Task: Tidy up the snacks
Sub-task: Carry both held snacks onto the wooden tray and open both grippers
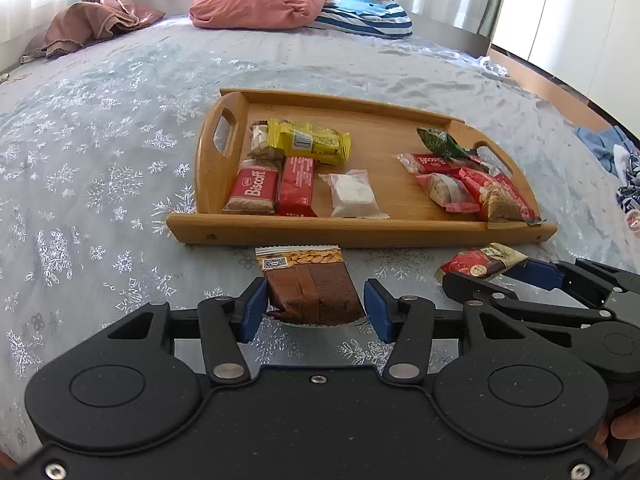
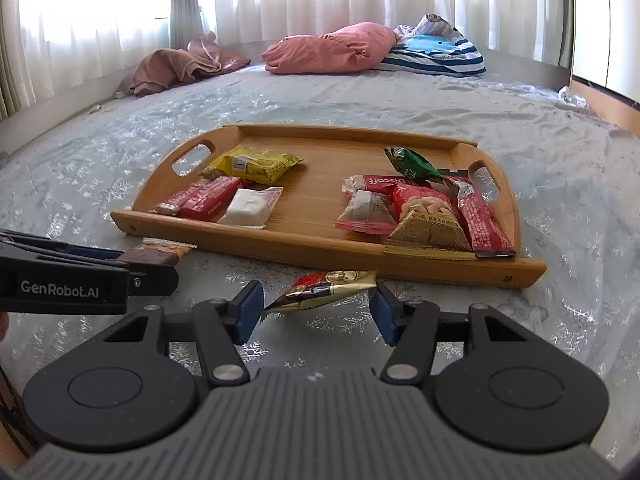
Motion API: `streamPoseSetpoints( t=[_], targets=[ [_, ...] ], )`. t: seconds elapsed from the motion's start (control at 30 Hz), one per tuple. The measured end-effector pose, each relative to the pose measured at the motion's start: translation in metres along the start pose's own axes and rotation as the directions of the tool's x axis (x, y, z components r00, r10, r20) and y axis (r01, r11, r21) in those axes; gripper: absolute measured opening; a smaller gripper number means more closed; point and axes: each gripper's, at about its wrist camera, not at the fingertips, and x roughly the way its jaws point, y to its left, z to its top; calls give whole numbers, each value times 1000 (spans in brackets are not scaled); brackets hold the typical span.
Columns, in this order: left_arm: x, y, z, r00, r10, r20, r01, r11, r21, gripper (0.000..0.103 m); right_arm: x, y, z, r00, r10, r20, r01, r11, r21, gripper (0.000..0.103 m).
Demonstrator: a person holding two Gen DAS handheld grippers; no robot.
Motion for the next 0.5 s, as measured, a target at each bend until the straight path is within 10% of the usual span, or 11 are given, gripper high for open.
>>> streamPoseSetpoints(
  t=[0.33,0.47,0.5],
  targets=[
    [-8,-4,6,999,-8,34,7,1000,17,50,-11,2,5,1000,12,29,-12,1000,-9,36],
    [-7,-4,5,999,-12,29,11,1000,11,50,-7,3,4,1000,-4,19,5,1000,-17,39],
    [-6,-3,5,1000,-11,28,11,1000,10,50,-5,2,4,1000,-6,15,6,1000,-7,56]
  ],
)
